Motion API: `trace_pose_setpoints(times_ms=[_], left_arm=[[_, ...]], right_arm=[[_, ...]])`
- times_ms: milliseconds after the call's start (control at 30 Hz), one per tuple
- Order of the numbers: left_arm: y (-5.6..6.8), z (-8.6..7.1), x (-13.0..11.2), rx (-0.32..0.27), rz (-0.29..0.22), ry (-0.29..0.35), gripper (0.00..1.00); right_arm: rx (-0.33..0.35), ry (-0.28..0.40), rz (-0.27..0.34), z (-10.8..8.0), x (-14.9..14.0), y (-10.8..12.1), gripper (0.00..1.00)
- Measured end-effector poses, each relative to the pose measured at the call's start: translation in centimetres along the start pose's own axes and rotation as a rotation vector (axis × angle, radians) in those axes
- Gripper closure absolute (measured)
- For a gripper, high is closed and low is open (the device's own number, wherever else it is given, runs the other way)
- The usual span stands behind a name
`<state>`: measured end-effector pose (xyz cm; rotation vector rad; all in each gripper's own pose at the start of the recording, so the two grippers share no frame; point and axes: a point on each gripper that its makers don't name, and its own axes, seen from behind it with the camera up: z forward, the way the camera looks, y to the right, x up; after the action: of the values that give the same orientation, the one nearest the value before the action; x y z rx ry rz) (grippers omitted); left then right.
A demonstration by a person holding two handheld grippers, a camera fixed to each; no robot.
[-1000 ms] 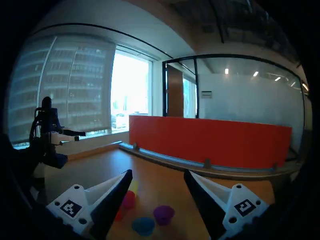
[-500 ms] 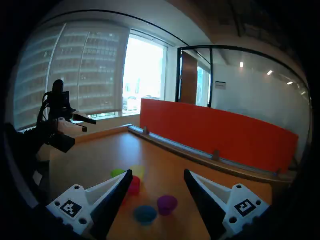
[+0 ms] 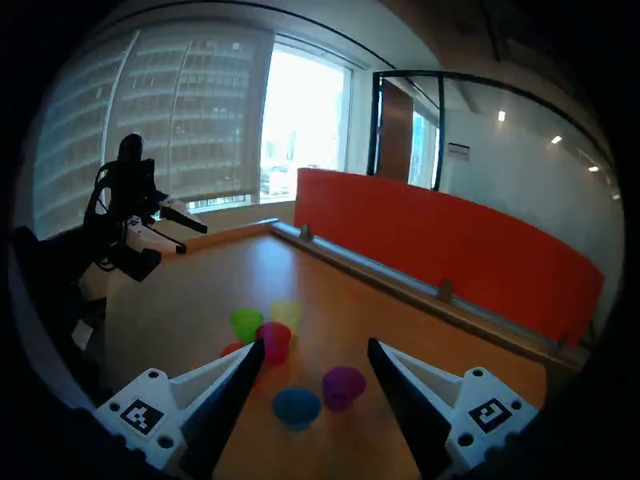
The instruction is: Pour water
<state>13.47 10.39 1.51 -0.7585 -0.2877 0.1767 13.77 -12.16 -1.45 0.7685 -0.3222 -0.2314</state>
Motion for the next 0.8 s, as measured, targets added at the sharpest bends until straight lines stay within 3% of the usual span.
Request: trace_pose_setpoints(times_ms=[400,800], left_arm=[[0.5,1.8,-4.0,-0.032,-0.015,-0.083,0.01],[0.3,3.7,-8.4,-0.048,-0.017,-0.187,0.01]], right_arm=[[0.018,-0.061,0.009,1.0,-3.7,0.0,0.0],[0.026,-0.137,0.012,2.2,-7.8,0.0,0.0]])
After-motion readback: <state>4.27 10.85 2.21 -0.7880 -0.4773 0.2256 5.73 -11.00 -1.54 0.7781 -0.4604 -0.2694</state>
